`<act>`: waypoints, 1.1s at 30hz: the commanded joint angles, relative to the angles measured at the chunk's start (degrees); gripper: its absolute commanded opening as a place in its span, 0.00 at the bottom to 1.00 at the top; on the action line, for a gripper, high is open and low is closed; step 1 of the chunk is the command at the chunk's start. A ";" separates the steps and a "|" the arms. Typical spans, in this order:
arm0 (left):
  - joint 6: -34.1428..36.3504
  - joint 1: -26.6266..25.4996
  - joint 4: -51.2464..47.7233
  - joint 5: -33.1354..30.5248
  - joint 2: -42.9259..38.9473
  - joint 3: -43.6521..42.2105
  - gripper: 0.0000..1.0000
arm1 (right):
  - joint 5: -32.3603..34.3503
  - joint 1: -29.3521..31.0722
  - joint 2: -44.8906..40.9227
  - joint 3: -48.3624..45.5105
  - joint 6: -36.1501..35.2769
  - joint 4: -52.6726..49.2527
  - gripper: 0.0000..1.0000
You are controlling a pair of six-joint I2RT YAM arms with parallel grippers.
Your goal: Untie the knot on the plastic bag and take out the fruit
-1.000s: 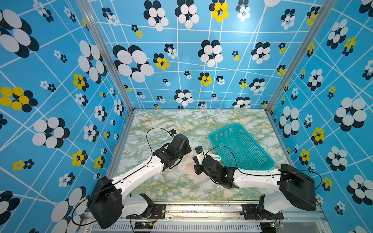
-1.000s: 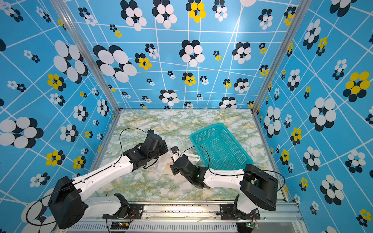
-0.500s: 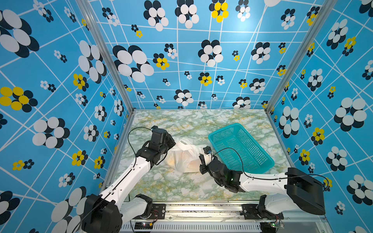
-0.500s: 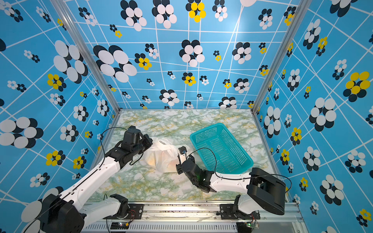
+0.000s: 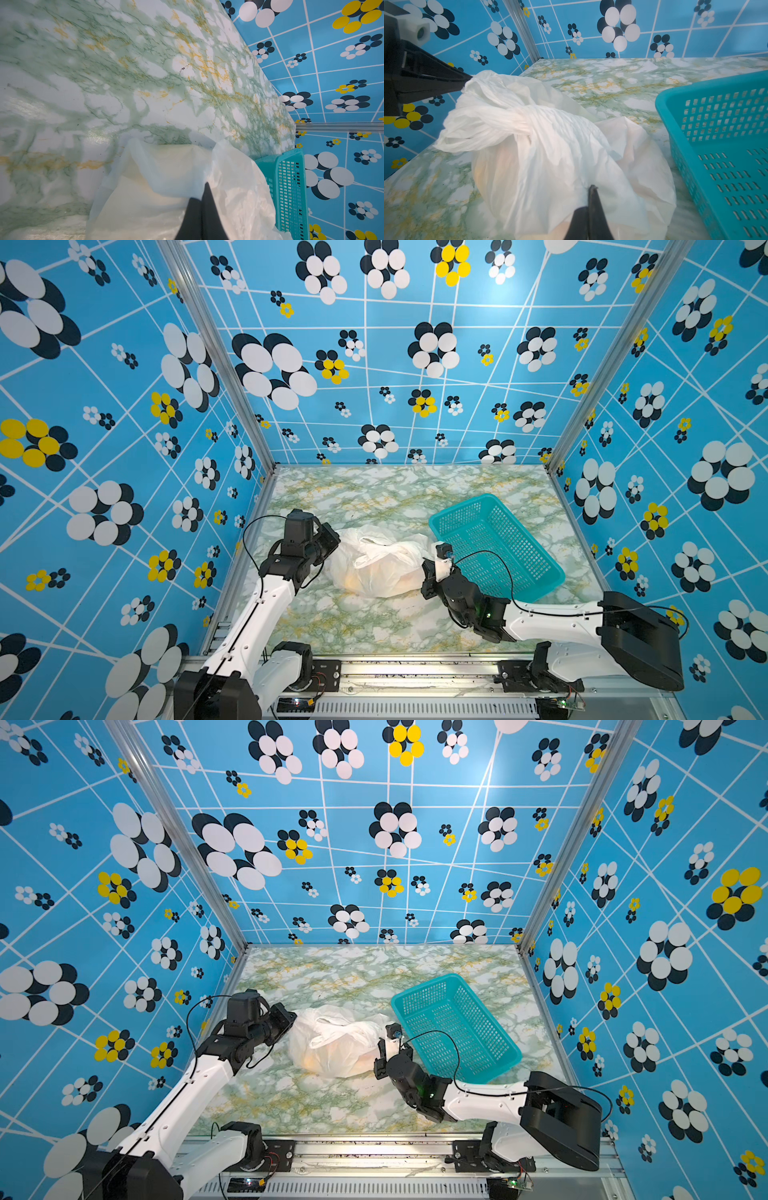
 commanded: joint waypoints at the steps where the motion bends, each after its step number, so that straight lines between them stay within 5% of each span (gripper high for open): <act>1: 1.71 4.01 1.74 -6.43 -1.57 -0.14 0.00 | 6.69 -1.61 -0.44 -1.29 1.50 -6.33 0.02; 3: 2.88 3.94 2.86 -4.97 -2.50 -0.41 0.00 | 4.76 -1.55 -1.25 -0.86 -0.22 -6.60 0.25; 4: 3.08 3.72 3.07 -4.46 -2.95 -0.51 0.09 | 2.99 -1.48 -1.65 -0.41 -1.33 -6.99 0.35; 6: 2.60 2.84 1.46 -4.81 -4.17 -0.43 0.45 | -0.90 -1.28 -3.39 1.36 -4.54 -9.21 0.56; 11: -3.15 -2.89 -3.17 -9.89 -8.98 -2.18 0.95 | -5.64 -0.15 -6.90 6.57 -9.72 -15.71 0.86; 14: -5.26 -10.06 -2.86 -15.84 -12.60 -3.72 0.99 | -7.76 -0.14 -6.43 9.96 -10.83 -17.94 0.96; 19: -7.28 -17.05 -1.81 -19.87 -13.73 -3.75 0.99 | -6.21 -0.63 -0.61 16.50 -10.28 -19.77 0.97; 28: -9.73 -19.29 3.15 -19.29 -11.00 -5.91 0.95 | -6.84 -2.39 12.07 28.74 -8.06 -25.73 0.88; 33: -9.84 -19.60 6.91 -18.37 -8.71 -6.68 0.87 | -7.28 -2.38 15.11 31.24 -8.10 -26.51 0.52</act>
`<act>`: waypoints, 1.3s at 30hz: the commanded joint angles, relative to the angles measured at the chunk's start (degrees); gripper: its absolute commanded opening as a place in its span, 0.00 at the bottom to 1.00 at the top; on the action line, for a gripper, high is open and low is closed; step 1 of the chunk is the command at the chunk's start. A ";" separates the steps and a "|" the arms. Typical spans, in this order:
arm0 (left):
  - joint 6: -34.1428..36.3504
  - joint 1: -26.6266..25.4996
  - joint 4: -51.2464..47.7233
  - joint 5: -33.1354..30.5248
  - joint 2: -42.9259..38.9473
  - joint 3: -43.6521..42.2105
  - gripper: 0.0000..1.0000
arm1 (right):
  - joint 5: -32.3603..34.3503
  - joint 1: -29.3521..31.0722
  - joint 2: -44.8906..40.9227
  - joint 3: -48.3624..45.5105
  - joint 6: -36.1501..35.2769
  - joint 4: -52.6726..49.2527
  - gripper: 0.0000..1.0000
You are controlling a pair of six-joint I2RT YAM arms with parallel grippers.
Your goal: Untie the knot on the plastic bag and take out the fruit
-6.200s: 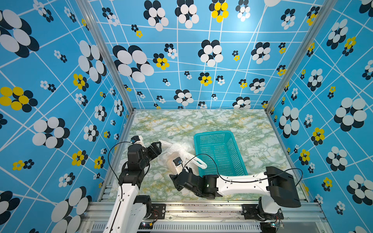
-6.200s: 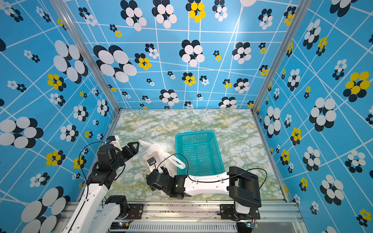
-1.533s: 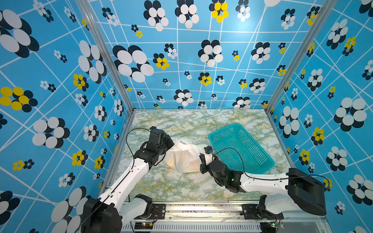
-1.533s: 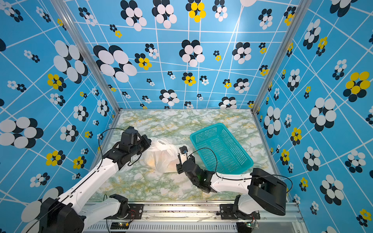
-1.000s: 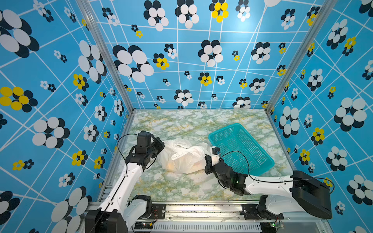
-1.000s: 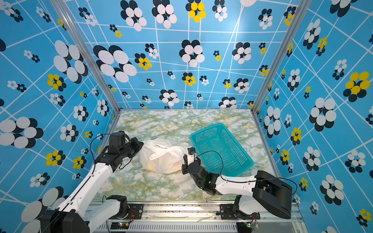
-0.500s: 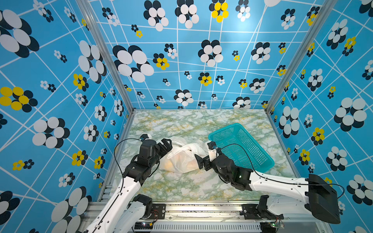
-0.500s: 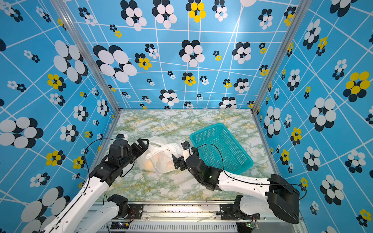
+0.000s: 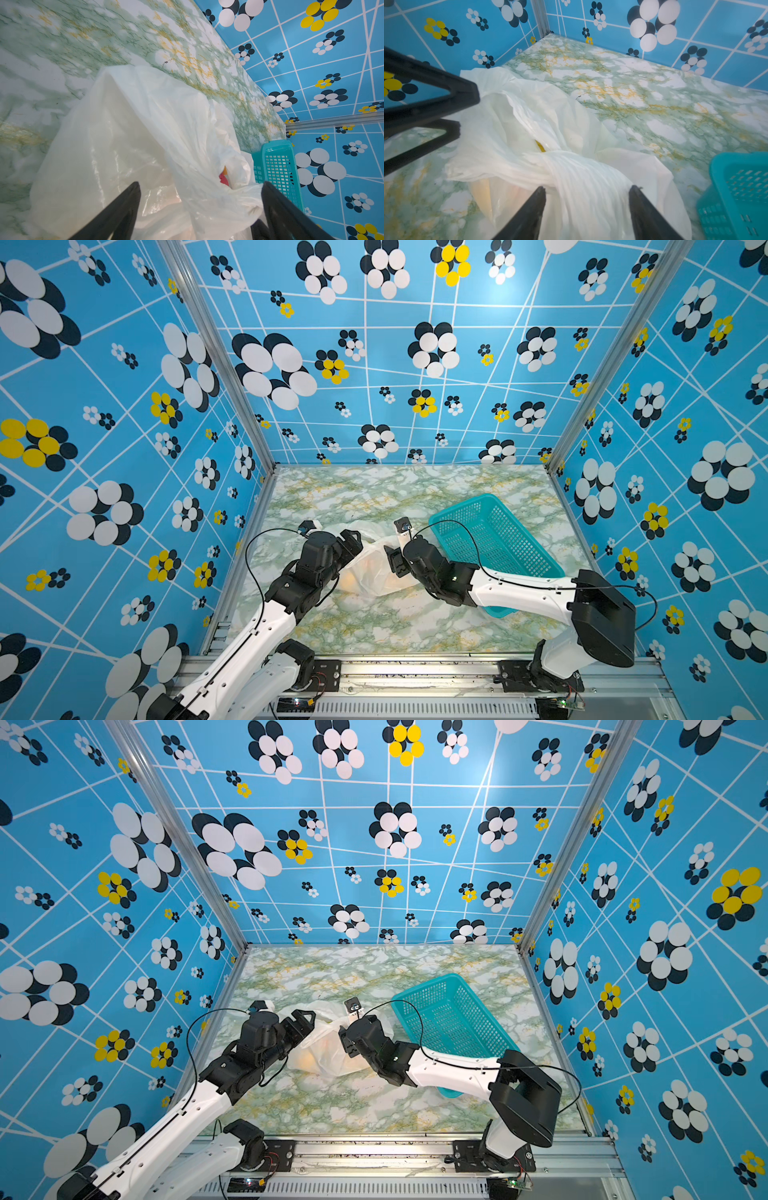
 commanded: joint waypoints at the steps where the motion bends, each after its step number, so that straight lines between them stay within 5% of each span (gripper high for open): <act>1: -0.16 -0.38 4.51 0.57 1.98 -0.49 0.82 | -0.31 -0.13 0.37 1.75 0.24 -2.29 0.45; 5: 1.26 -0.52 5.78 2.40 5.87 1.41 0.51 | -0.16 -0.13 -0.67 0.73 0.71 -1.75 0.21; 11: 3.29 -0.26 4.34 0.83 9.06 4.12 0.00 | 3.34 -0.11 -3.77 -2.92 2.04 -0.60 0.10; 17: 5.08 3.15 0.34 -1.54 6.96 5.15 0.00 | 8.74 -1.82 -8.21 -8.51 6.45 -0.25 0.07; 28: 4.40 14.18 -0.60 5.32 -0.82 0.34 0.00 | 11.01 -6.61 -16.62 -19.89 16.15 0.90 0.06; 35: 5.85 16.03 0.26 8.73 -4.09 -0.09 0.00 | 6.29 -6.52 -20.42 -21.68 11.47 2.40 0.34; 37: 6.70 15.95 -0.49 9.53 -4.66 0.66 0.12 | 2.53 -6.44 -21.22 -21.51 7.64 3.94 0.48; 39: 7.42 15.96 -1.19 9.84 -5.64 1.03 0.37 | -0.75 -6.05 -21.65 -20.27 3.71 3.90 0.62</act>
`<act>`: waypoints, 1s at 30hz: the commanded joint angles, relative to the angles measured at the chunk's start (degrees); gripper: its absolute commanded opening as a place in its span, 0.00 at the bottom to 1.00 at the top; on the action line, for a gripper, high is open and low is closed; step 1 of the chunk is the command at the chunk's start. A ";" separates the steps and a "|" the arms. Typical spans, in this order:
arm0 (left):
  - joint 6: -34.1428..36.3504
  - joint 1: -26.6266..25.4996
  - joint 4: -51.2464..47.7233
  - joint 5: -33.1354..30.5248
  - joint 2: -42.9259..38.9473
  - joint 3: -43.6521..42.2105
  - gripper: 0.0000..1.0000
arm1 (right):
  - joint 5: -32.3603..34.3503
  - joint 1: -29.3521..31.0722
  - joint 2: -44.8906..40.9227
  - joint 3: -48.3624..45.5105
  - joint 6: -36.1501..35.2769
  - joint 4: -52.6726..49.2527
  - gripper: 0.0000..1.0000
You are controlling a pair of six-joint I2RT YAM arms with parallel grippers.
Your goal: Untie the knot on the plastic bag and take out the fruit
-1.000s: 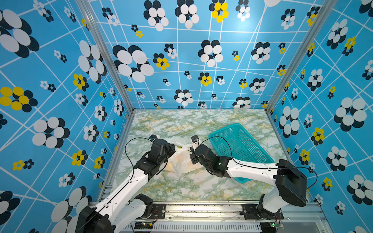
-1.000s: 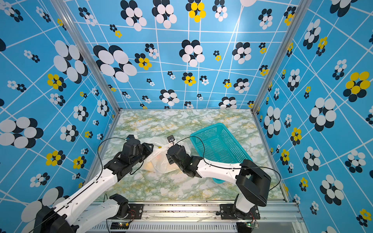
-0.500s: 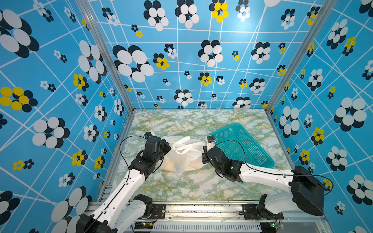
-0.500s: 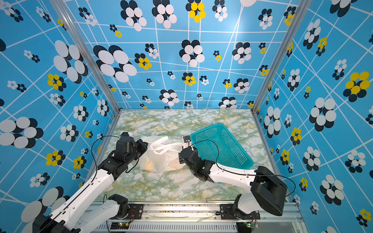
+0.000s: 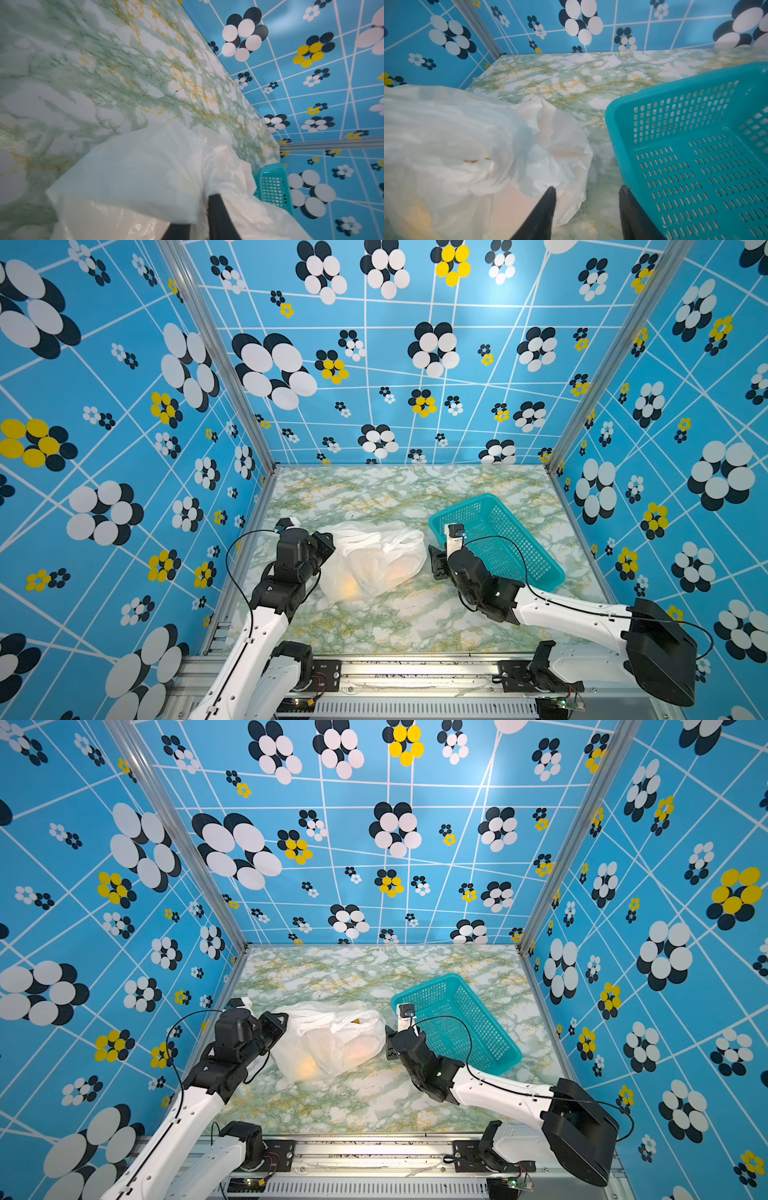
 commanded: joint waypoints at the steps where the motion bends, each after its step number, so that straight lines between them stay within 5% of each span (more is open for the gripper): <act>1: 2.63 0.29 -1.22 0.12 -2.03 1.39 0.50 | -5.13 0.72 -1.74 1.73 -7.29 0.07 0.67; 4: 3.94 0.04 -2.11 -0.22 -4.48 1.23 0.80 | -8.04 1.76 -1.67 3.72 -12.37 -0.69 0.79; 8: 7.67 -1.37 -2.44 -2.20 -8.69 0.44 0.99 | -7.81 2.97 -0.78 6.11 -16.96 -1.30 0.88; 14: 17.67 -7.03 3.51 -5.01 -15.14 -4.58 0.99 | -5.87 2.95 2.47 11.45 -19.37 -1.65 0.90; 20: 29.75 -12.90 11.45 0.13 -22.34 -12.55 0.99 | -5.82 2.97 7.13 18.88 -20.15 -3.52 0.90; 25: 33.72 -17.57 7.92 -3.80 -26.31 -14.74 0.99 | -6.54 2.98 9.87 21.97 -20.21 -3.30 0.90; 27: 34.59 -18.95 5.06 -4.85 -26.64 -14.17 0.99 | -6.64 2.93 10.83 22.99 -20.05 -3.23 0.87; 30: 35.85 -22.08 1.45 -8.07 -26.89 -13.79 0.99 | -6.08 2.66 12.35 24.83 -19.39 -3.46 0.67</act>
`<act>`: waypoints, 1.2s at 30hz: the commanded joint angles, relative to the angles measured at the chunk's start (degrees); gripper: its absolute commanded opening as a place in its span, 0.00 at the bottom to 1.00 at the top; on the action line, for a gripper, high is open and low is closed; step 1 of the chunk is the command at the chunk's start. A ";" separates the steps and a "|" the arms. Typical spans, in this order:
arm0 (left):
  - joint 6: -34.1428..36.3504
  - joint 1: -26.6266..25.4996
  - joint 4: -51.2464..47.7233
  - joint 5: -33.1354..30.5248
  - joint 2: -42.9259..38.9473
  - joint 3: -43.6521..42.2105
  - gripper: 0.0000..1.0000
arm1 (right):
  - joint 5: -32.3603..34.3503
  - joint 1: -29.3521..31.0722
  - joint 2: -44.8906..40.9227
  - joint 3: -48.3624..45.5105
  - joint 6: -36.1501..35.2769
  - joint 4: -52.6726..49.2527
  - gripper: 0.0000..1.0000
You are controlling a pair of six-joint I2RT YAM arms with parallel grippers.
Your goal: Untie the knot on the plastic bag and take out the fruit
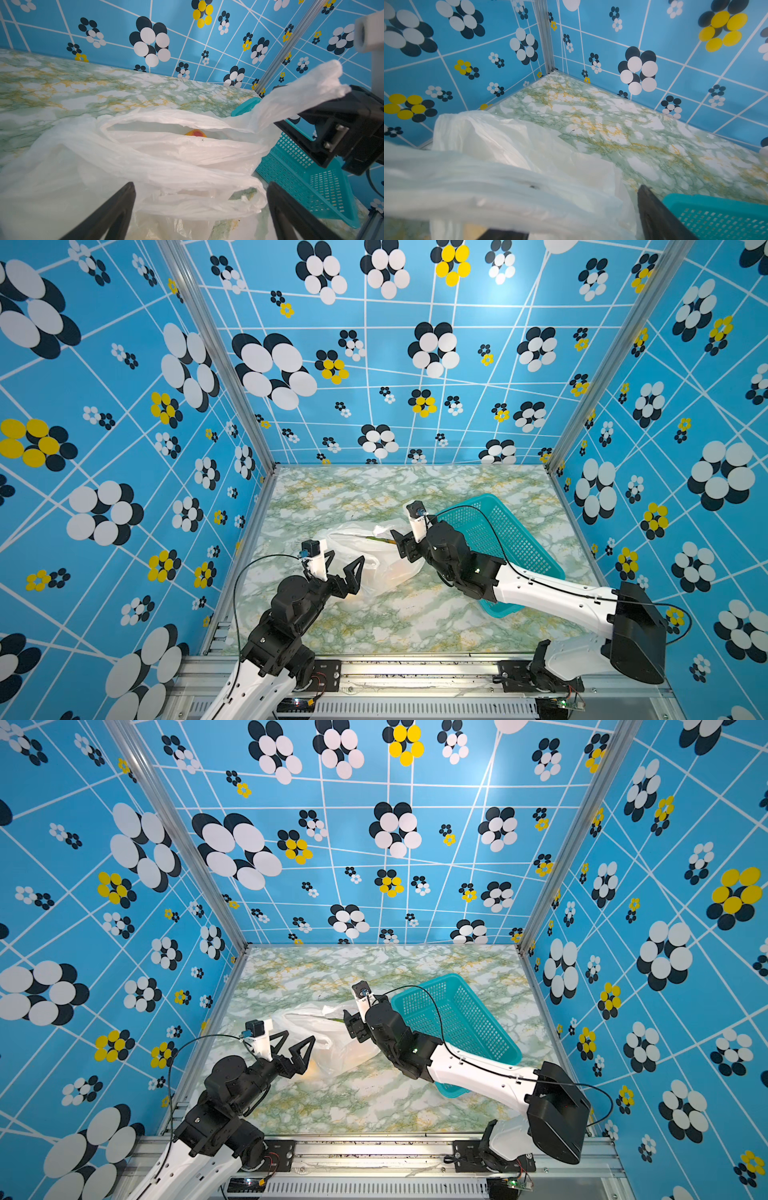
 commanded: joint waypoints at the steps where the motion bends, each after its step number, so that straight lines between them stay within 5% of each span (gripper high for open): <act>1: 4.50 -3.56 -4.58 -5.43 -0.46 0.74 0.99 | 0.83 -0.30 1.87 3.00 0.11 -0.58 0.59; 5: 6.71 -11.22 -9.87 -17.02 -0.46 2.28 0.99 | 3.05 -2.03 3.27 4.98 2.49 -1.46 0.17; 9: 10.18 -17.92 -8.24 -22.88 0.05 1.93 0.99 | 5.65 -4.94 3.76 6.66 6.07 -3.45 0.00; 21: 23.67 -29.63 4.79 -40.95 21.69 4.26 0.99 | 6.44 -7.71 3.46 6.74 11.45 -5.27 0.00; 27: 27.59 -28.96 13.93 -49.46 28.92 6.68 0.99 | 5.25 -7.73 2.18 5.00 12.46 -4.51 0.00; 32: 26.32 -25.07 14.36 -49.84 29.60 10.11 0.99 | 5.31 -7.70 0.81 2.72 13.34 -4.12 0.00; 36: 24.85 -21.52 12.93 -47.30 28.70 12.19 0.79 | 5.83 -7.70 -0.79 0.51 14.08 -3.73 0.00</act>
